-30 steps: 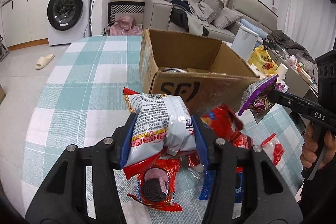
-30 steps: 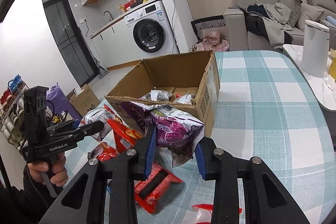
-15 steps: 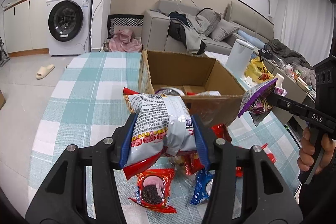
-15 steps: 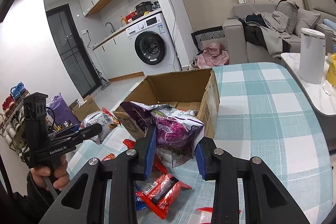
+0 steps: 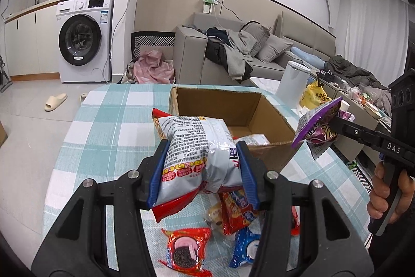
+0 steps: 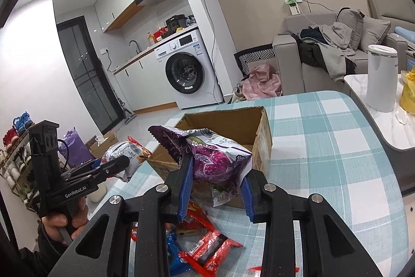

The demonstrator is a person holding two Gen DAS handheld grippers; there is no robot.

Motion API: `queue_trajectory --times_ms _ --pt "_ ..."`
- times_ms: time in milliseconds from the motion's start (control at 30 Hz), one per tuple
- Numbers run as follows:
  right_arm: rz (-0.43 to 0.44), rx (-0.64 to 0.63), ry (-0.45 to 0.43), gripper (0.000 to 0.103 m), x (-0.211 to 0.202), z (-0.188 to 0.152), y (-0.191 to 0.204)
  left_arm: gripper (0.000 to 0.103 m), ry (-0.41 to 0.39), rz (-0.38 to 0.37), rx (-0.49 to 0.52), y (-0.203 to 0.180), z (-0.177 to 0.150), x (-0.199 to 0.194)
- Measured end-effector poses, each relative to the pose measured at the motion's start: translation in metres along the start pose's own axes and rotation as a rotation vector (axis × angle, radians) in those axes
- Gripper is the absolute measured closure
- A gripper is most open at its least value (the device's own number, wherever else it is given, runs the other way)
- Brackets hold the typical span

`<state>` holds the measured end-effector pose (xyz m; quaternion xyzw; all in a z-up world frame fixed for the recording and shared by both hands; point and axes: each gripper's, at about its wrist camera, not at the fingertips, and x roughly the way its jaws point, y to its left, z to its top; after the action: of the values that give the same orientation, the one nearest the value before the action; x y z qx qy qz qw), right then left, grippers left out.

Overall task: Organize snacks
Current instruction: 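Lift both held bags and carry them over the cardboard box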

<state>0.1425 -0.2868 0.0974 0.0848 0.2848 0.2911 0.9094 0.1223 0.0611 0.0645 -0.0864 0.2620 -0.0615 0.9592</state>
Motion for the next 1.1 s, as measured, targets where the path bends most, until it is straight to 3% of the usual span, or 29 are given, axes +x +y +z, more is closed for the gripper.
queue_trajectory --times_ms 667,1100 --pt "0.007 0.041 -0.016 0.07 0.027 0.031 0.01 0.055 -0.005 -0.024 0.047 -0.026 0.038 0.038" --pt "-0.001 0.053 0.015 0.07 0.054 0.039 0.01 0.055 0.021 0.008 0.056 -0.03 0.039 0.076"
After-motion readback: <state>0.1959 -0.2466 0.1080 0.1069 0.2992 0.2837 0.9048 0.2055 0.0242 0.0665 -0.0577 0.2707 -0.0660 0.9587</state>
